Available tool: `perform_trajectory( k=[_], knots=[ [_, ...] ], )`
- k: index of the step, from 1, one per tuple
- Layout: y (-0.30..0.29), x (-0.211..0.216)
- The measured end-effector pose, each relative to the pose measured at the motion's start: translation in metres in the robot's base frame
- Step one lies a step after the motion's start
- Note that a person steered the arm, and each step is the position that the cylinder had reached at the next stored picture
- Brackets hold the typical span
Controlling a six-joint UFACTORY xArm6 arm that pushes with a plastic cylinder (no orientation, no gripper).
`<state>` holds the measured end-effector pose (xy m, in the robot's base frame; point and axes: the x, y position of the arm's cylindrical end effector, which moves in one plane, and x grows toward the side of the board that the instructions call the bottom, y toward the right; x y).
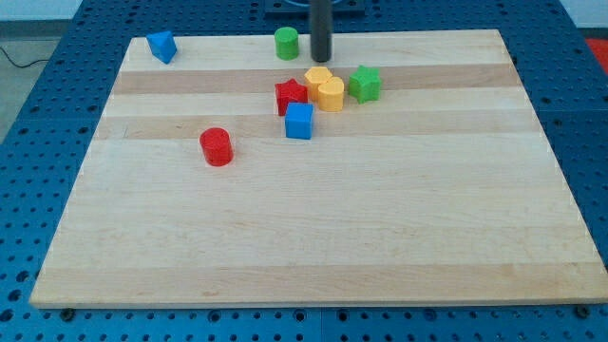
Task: Place the green circle towards the top left side of the yellow hexagon
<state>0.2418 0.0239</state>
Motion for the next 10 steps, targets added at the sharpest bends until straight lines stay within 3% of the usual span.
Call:
perform_trajectory(
  k=[1,3,6,8,10],
  knots=[
    [0.006,-0.035],
    [-0.018,-0.048],
    [-0.109,-0.050],
    [-0.202,-0.046],
    [-0.173,-0.020]
  ],
)
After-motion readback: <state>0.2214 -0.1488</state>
